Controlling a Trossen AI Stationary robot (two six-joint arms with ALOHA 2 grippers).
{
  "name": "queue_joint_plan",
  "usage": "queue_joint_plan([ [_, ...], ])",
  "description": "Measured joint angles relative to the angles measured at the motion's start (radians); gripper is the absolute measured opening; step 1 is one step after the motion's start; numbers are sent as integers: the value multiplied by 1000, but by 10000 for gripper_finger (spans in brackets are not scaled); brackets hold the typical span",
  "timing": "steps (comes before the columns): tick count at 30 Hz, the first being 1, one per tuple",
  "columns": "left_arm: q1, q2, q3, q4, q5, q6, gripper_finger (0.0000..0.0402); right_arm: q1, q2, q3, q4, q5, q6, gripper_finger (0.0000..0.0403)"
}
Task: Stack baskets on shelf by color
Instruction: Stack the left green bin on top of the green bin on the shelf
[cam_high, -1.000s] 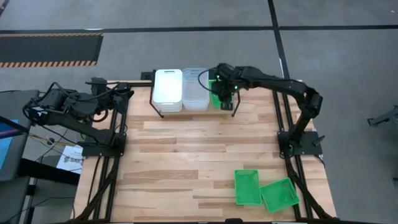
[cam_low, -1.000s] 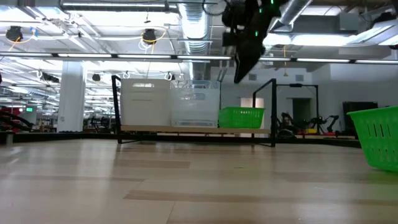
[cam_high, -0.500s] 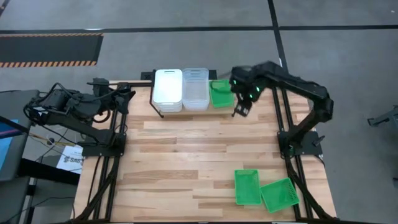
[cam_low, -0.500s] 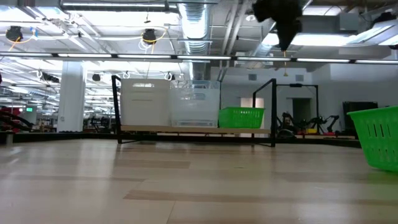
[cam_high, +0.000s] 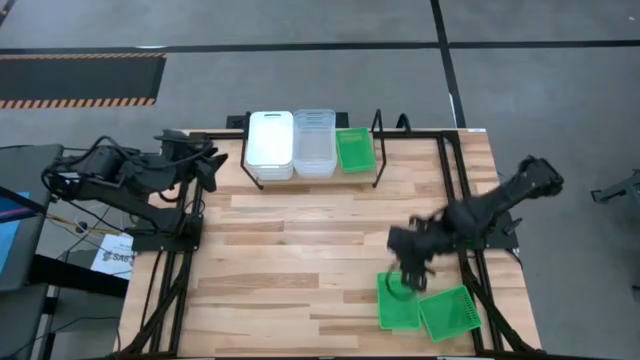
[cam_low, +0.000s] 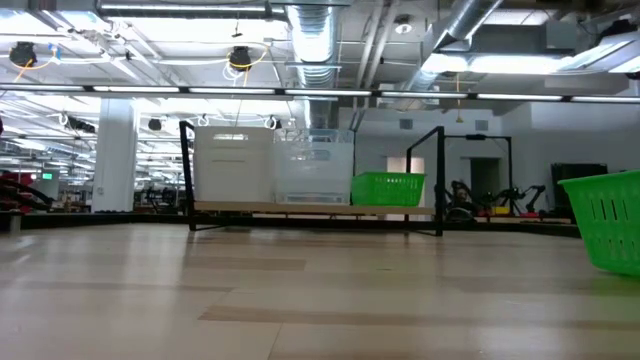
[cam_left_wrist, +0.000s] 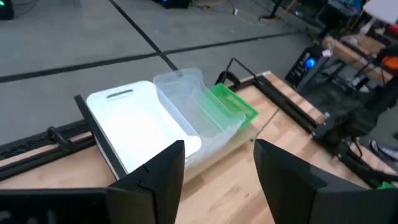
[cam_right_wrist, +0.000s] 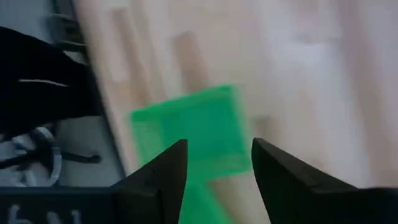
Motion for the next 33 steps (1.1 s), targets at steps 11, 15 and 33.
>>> queue_joint_plan([
  [11,0,6,0,-11,171,49,186,250,274,-19,274,-39,109,208],
  [15,0,7,0,-19,171,58,186,294,344,-20,277,-73,141,212],
  [33,0,41,0,-23,185,67,186,306,547,-19,331,-56,127,219],
])
